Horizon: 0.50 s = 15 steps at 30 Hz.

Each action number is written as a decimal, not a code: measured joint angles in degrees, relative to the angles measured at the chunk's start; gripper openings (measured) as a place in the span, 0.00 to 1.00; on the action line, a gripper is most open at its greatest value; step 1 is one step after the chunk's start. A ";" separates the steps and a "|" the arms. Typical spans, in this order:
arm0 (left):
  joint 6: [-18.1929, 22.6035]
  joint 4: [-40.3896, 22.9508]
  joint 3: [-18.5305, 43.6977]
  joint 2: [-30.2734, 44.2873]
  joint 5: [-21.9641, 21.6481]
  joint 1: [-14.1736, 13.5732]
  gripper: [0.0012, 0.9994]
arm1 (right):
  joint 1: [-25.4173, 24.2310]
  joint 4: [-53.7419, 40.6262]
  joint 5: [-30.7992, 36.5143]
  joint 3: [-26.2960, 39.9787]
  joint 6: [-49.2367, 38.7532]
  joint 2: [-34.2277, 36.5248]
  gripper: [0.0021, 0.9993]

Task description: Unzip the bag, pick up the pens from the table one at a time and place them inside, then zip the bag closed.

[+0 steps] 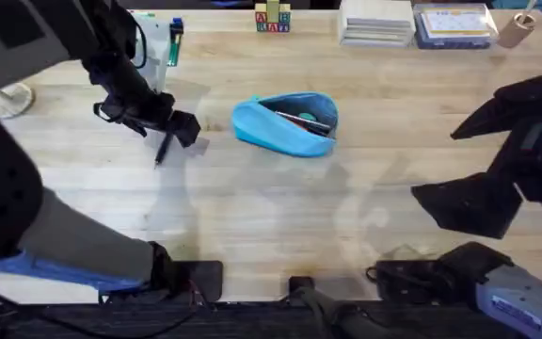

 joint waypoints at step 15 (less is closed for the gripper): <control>0.02 3.69 0.21 3.06 -1.83 0.00 1.00 | 0.00 -0.15 0.00 0.00 0.17 0.00 1.00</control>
